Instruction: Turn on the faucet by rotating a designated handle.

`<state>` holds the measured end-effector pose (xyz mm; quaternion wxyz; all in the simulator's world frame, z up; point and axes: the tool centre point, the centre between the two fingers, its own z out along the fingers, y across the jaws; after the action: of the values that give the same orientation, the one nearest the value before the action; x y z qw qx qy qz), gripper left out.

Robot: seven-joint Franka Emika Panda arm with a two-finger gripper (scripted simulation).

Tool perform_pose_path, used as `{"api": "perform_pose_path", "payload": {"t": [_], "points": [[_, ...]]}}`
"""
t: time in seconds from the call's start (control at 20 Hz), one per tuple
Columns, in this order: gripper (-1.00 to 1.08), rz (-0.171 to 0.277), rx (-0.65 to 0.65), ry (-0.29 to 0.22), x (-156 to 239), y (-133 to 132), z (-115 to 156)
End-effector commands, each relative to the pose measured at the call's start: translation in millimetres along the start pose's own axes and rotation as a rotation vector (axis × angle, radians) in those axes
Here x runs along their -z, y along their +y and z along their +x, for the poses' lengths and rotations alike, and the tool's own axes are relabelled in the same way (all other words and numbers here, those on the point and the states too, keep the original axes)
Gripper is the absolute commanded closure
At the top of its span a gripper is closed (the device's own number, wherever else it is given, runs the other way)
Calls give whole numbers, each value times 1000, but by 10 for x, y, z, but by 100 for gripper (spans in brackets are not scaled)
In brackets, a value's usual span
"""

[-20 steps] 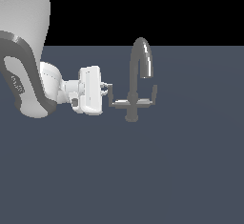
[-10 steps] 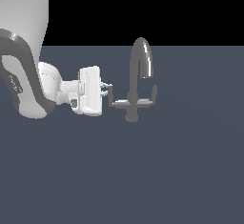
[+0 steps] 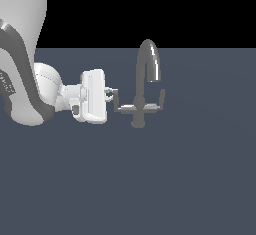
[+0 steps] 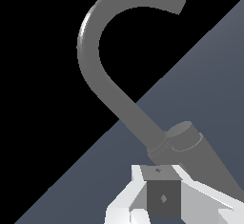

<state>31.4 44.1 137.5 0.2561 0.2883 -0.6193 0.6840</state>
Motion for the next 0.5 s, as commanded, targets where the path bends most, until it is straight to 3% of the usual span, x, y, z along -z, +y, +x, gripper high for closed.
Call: {"api": "perform_pose_path", "payload": {"t": [0.0,0.45], "points": [[108,-1,-1,7,-6,17,99],[108,-1,2,2,-7,187,174]]}}
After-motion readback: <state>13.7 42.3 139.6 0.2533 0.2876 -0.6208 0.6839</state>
